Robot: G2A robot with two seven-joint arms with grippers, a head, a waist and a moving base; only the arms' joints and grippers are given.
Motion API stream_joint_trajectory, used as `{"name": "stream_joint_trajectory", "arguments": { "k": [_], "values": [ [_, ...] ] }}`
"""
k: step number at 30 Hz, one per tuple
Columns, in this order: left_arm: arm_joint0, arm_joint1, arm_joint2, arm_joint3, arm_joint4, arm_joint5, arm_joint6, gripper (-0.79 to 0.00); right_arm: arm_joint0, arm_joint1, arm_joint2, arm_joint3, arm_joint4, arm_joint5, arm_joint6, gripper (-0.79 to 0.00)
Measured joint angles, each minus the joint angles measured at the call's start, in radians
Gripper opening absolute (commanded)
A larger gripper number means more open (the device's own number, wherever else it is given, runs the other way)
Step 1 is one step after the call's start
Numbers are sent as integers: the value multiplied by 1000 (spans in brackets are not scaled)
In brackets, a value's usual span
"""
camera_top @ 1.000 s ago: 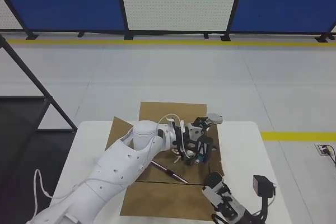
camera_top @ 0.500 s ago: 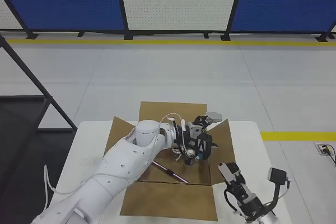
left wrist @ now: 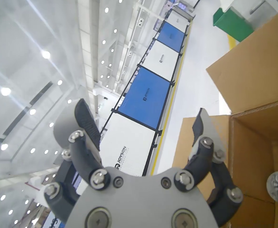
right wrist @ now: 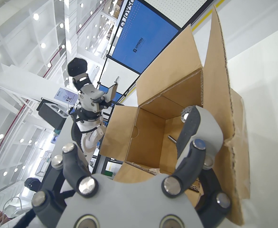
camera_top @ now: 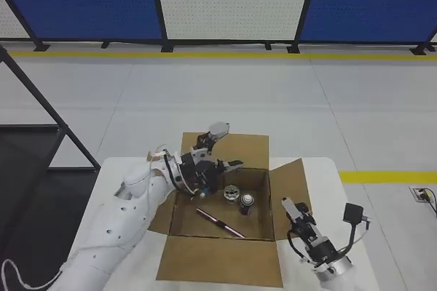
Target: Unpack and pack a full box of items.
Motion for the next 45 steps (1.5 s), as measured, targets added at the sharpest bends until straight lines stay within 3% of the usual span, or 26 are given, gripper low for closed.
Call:
{"name": "stream_joint_trajectory", "arguments": {
  "k": [5, 8, 11, 22, 35, 45],
  "values": [
    [195, 66, -202, -221, 6, -18, -31, 0, -4, 1, 10, 7, 2, 32, -15, 0],
    [299, 90, -301, -318, -6, -22, -40, 0, -5, 1, 13, 12, 9, 50, -11, 0],
    [366, 101, -350, -374, -10, -39, -34, 0, -7, 2, 11, 10, 8, 67, -5, 0],
    [372, 100, -348, -384, -19, -33, -54, 0, -1, 3, 1, 21, -7, 76, 12, 0],
    [492, 115, -517, -417, -177, 60, -180, 0, 61, 1, -16, 135, 18, 188, 22, 0],
    [569, 119, -561, -448, -260, 67, -208, 0, 101, 1, -33, 199, 64, 173, 63, 0]
  ]
}}
